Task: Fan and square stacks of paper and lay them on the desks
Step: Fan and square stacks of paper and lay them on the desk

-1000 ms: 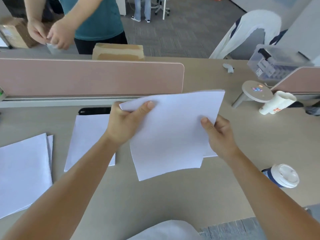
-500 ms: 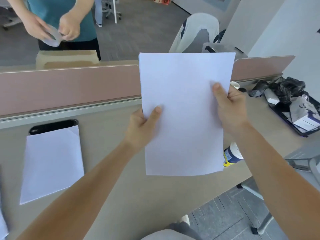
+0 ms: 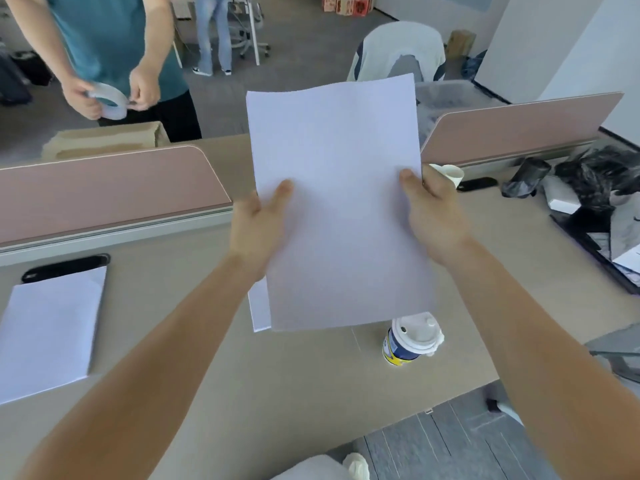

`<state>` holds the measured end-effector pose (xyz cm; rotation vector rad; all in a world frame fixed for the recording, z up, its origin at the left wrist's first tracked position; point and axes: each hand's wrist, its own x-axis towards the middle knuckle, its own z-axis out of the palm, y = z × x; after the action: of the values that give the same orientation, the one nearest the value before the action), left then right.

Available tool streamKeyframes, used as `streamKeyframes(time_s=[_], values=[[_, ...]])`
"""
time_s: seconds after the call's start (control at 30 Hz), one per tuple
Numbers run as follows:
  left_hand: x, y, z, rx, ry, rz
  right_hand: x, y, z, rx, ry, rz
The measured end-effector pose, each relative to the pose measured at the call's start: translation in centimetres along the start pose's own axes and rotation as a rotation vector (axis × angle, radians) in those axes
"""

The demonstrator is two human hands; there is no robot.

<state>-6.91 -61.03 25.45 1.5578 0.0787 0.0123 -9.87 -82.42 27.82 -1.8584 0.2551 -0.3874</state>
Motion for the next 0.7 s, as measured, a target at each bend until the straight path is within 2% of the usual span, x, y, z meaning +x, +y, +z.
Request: streamKeyframes(time_s=[0.2,0.37,0.43,0.53,0.7], values=[[1.3,-0.8,4.5,0.207,0.096,0.07,4.7,2.6,-3.4,-0.065,-0.08,-0.021],[3.6,-1.8,5.9,0.346,0.131,-0.009,7.4,4.6,-3.4,-0.106,-0.114,0.035],[4.7,-2.3,6.5,0.407,0.119,0.065,8.4,4.9,-3.4,-0.119,-0.119,0.055],[7.1,-3.8,7.3,0.367,0.07,0.093,10.3,5.6,-3.1,-0.177,-0.093,0.092],[10.1,-7.5,9.2,0.231,-0.046,-0.043,13.3,8.5,-2.7,-0.316,-0.09,0.166]])
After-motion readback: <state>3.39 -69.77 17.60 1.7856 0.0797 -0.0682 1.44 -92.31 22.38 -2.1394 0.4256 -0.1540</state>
